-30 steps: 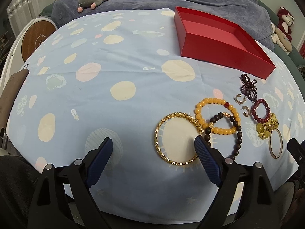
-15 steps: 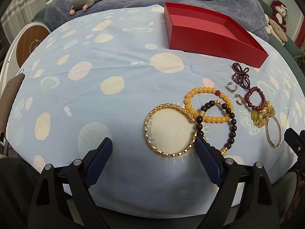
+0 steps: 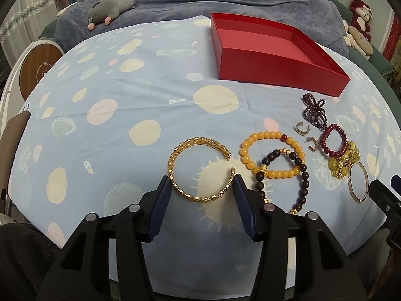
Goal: Organize jewelry
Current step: 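Grasp the gold chain cuff with the left tool while the right grasps the dark beaded necklace, then carry the gold cuff and dark necklace into the red box and release both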
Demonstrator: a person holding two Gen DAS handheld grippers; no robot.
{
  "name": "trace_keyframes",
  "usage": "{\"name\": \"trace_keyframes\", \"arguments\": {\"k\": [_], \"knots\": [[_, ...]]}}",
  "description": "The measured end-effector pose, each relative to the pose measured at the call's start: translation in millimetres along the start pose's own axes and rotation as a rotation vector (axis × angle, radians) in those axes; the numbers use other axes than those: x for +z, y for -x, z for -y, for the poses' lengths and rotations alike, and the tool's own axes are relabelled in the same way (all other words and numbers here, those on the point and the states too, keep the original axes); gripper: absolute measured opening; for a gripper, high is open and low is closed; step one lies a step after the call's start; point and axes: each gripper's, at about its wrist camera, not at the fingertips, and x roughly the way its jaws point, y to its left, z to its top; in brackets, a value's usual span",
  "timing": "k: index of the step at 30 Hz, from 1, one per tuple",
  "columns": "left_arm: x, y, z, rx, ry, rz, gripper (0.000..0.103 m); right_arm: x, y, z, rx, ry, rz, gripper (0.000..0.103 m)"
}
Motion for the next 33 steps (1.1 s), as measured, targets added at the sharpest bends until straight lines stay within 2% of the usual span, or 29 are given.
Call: {"name": "trace_keyframes", "arguments": {"k": [8, 14, 22, 24, 28, 30, 32, 33], "knots": [[15.7, 0.4, -7.0, 0.003, 0.033, 0.017, 0.048, 29.0, -12.8, -8.7, 0.034, 0.012, 0.012, 0.093], [25.9, -3.9, -7.5, -0.003, 0.044, 0.017, 0.048, 58.4, -31.0, -22.3, 0.075, 0.021, 0.008, 0.084], [38.4, -12.7, -7.6, -0.003, 0.054, 0.013, 0.048, 75.4, -61.8, -50.3, 0.131, 0.086, -0.033, 0.059], [41.5, -15.4, -7.9, -0.004, 0.056, 0.01, 0.048, 77.2, -68.6, -54.1, 0.141, 0.098, -0.046, 0.045], [46.3, -20.6, -8.2, -0.006, 0.057, 0.006, 0.048, 78.7, -82.8, -58.9, 0.16, 0.104, -0.08, 0.032], [47.9, -22.3, -7.5, -0.005, 0.054, 0.005, 0.048, 78.1, -85.6, -58.3, 0.167, 0.102, -0.086, 0.019], [49.1, -23.5, -7.0, -0.006, 0.054, 0.002, 0.048, 77.5, -84.8, -57.3, 0.174, 0.101, -0.083, 0.014], [49.5, -23.7, -6.6, -0.008, 0.056, 0.001, 0.048, 77.3, -83.9, -56.7, 0.18, 0.101, -0.083, 0.008]]}}
